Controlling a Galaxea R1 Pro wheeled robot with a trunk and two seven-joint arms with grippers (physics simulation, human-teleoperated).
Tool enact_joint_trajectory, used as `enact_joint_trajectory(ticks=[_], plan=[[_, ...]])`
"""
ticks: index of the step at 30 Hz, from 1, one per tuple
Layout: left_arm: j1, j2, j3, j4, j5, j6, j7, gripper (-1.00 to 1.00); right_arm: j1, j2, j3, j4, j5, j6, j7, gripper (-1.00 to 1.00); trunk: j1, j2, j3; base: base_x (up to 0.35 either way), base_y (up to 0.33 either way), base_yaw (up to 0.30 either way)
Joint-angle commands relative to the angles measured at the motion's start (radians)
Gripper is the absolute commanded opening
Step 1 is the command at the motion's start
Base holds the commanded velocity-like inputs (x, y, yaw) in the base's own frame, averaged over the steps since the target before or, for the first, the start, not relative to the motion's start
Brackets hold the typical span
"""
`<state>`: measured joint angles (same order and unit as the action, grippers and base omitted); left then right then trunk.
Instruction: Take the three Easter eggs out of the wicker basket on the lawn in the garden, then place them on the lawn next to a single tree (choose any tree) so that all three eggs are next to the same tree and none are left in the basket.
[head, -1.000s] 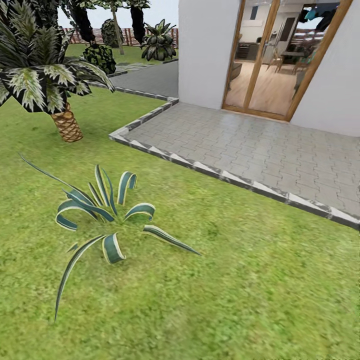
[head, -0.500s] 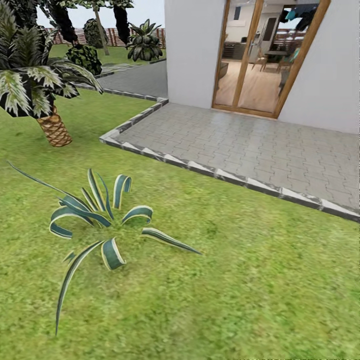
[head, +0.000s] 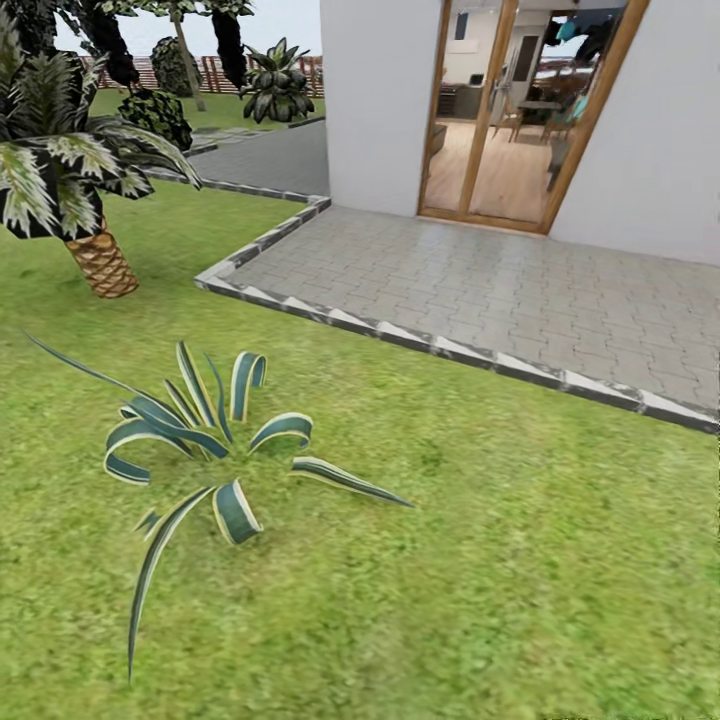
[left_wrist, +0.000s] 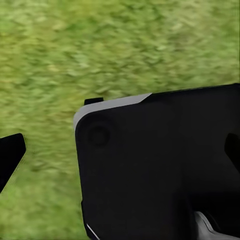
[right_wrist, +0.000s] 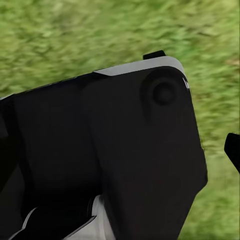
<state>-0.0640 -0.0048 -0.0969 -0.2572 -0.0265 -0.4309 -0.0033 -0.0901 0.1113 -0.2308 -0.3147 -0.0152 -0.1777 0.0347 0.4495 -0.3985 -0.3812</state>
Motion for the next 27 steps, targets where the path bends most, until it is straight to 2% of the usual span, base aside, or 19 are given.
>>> enact_joint_trajectory(ticks=[1,16,27], plan=[[-0.001,0.0,-0.001,0.001,-0.003,-0.003,0.0,1.0,0.0,0.001,-0.005,0.0,-0.002,-0.003,0.004,1.0,0.0,-0.002,-0.001,0.0,0.196,-0.077],[-0.001,0.0,-0.001,0.001,-0.003,-0.003,0.0,1.0,0.0,0.001,-0.003,0.002,-0.002,-0.003,0.004,1.0,0.0,-0.002,-0.001,0.0,0.154,-0.015],[-0.001,0.0,-0.001,0.001,-0.002,-0.003,0.0,1.0,0.0,0.001,-0.002,0.002,-0.002,-0.003,0.004,1.0,0.0,-0.002,-0.001,0.0,0.226,0.0]])
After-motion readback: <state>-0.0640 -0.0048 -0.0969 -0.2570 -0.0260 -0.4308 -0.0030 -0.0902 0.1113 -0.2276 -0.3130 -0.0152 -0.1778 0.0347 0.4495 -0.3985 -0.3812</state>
